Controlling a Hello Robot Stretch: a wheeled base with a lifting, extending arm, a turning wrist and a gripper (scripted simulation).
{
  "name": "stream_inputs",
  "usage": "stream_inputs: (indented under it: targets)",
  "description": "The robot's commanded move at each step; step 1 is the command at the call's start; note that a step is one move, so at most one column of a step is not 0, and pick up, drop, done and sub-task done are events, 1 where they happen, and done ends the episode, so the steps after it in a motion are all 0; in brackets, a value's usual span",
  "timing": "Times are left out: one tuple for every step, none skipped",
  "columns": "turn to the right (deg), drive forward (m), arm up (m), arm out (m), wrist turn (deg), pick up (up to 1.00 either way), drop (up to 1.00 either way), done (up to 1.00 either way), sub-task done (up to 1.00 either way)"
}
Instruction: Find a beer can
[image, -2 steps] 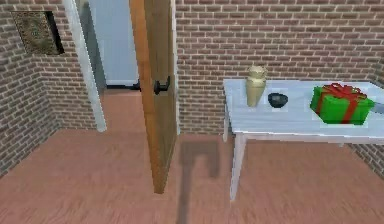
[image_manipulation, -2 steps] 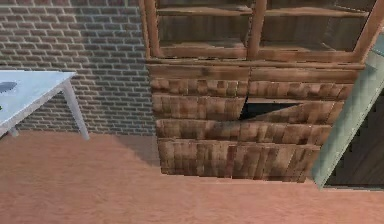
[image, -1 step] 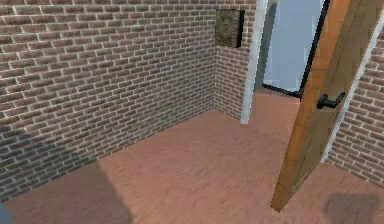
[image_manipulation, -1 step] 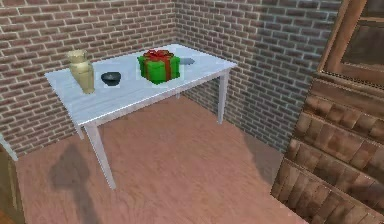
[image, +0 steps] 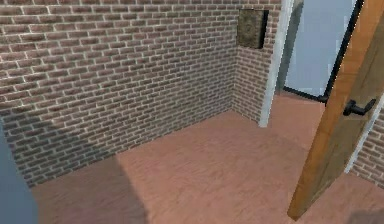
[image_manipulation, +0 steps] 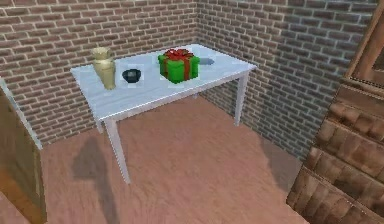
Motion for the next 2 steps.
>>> stream_inputs:
  targets:
    - [0.0,0.85,0.0,0.0,0.0,0.0,0.0,0.0,0.0]
    - [-36.0,0.0,0.0,0.0,0.0,0.0,0.0,0.0,0.0]
